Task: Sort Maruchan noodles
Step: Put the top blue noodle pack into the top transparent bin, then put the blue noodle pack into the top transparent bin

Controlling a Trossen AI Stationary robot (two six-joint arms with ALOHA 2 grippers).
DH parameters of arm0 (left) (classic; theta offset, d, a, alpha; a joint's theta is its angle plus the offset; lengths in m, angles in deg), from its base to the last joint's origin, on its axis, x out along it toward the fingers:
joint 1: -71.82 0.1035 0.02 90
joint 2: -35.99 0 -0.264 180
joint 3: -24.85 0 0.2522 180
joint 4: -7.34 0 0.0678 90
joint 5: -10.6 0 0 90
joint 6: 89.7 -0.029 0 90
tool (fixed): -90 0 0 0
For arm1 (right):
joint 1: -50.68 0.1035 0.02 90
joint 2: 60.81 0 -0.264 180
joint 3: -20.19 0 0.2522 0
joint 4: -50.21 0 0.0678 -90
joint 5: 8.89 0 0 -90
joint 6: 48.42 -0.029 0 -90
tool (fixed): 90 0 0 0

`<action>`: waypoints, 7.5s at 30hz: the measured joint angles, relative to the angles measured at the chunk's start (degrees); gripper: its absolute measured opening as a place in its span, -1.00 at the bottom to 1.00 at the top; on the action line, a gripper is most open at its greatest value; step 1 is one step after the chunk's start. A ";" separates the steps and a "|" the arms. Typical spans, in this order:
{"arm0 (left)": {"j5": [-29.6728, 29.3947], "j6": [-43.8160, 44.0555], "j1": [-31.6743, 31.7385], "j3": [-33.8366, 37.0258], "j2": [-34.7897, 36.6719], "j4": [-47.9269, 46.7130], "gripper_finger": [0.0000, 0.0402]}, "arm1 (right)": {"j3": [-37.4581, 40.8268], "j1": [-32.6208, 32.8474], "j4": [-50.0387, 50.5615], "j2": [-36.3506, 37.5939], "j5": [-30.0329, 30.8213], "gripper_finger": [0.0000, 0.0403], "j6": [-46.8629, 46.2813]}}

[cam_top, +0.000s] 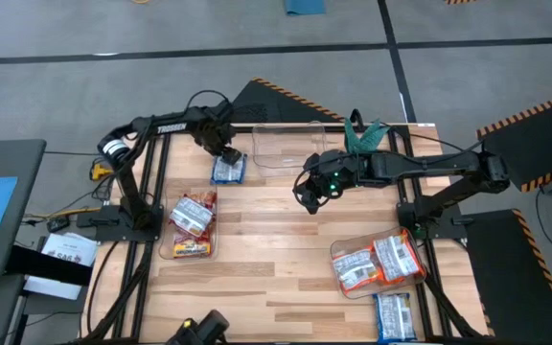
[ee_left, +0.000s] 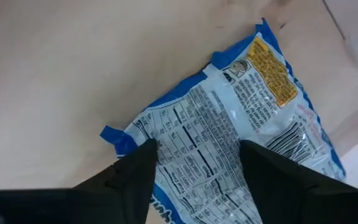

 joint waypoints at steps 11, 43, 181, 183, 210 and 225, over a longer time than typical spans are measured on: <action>-2.69 1.82 0.46 0.54 1.70 0.81 -0.94 | 0.00 -0.02 -0.07 -0.01 0.02 -0.84 -1.89; -8.22 5.36 -1.02 0.42 32.44 2.18 -0.96 | 0.00 -0.57 -6.42 -0.01 0.04 -0.84 0.78; -11.11 17.67 -21.21 -1.02 26.76 34.45 0.02 | -0.01 -4.79 24.14 18.90 -21.36 -0.27 -7.58; -11.17 16.23 -22.06 -0.74 31.20 32.55 0.02 | -0.02 1.08 30.78 18.94 -21.92 -0.26 -11.14; -11.23 13.52 -26.60 -0.68 51.15 23.54 0.02 | -0.04 60.96 14.07 -6.57 -7.95 -0.21 -104.44; -10.99 13.80 -26.61 -0.68 51.15 21.36 0.02 | -0.02 61.55 14.67 -20.47 -12.30 0.31 -103.99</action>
